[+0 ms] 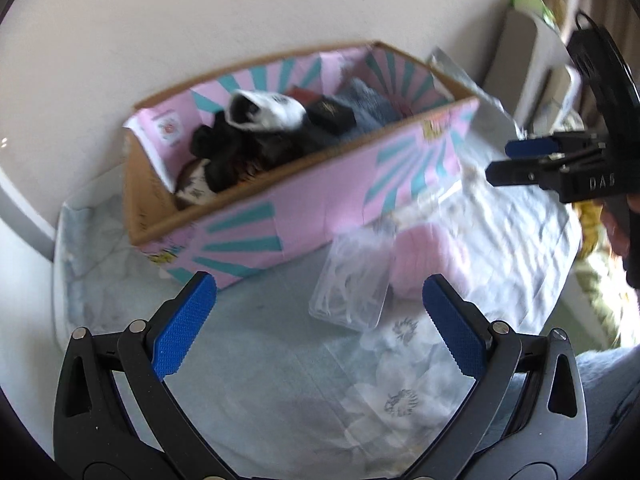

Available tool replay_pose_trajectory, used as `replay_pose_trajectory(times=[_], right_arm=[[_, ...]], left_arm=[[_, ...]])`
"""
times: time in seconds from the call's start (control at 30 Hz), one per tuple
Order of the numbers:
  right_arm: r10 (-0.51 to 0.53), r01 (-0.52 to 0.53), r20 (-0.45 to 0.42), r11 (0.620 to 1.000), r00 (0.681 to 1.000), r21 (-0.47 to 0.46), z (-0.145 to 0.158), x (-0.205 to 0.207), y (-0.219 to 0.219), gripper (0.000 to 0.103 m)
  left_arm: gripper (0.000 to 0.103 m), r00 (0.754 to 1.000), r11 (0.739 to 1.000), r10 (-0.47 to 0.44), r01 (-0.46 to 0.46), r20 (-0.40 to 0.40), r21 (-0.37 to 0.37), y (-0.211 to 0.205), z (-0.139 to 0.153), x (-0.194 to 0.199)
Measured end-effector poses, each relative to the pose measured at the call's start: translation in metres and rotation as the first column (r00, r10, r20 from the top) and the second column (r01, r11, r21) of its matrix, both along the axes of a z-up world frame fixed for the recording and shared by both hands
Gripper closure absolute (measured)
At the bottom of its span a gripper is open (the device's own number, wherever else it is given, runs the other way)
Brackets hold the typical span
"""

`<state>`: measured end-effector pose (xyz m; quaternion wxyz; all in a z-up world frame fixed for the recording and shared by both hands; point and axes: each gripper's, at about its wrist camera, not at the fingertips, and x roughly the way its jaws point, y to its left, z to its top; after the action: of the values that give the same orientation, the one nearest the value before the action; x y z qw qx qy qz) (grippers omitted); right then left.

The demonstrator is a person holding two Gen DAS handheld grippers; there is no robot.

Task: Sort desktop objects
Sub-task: 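Move both tools back toward the remaining items in front of the box, then grasp the clear floss-pick box with left tool while right tool grasps clear plastic tube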

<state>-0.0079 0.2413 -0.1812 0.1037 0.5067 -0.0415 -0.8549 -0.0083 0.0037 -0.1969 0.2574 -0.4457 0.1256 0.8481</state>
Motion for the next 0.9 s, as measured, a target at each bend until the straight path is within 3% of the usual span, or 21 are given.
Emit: replay_pose_trajectory(times=[0.13,0.33,0.57,0.9], right_arm=[[-0.006,0.006,0.018,1.000,1.000,0.020,-0.020,0.004,-0.009,0.028],[-0.054,0.053,0.032,0.998,0.998,0.016,-0.044,0.004,-0.015,0.028],[-0.046,0.046,0.002,0.997,0.999,0.070,-0.057,-0.003,-0.018,0.028],[-0.039,0.040,-0.023,0.997,0.999,0.065,-0.070,-0.007,-0.015,0.028]], left_arm=[[0.000,0.999,0.999,-0.050,0.050,-0.003,-0.019,0.006,-0.020,0.001],[0.001,0.996,0.997,-0.078,0.077,0.039,0.015,0.009,-0.048,-0.001],[0.003,0.993,0.993,-0.117,0.117,0.035,0.000,0.018,-0.065,-0.005],[0.011,0.986,0.986,-0.165,0.165,0.030,-0.013,0.031,-0.075,-0.011]])
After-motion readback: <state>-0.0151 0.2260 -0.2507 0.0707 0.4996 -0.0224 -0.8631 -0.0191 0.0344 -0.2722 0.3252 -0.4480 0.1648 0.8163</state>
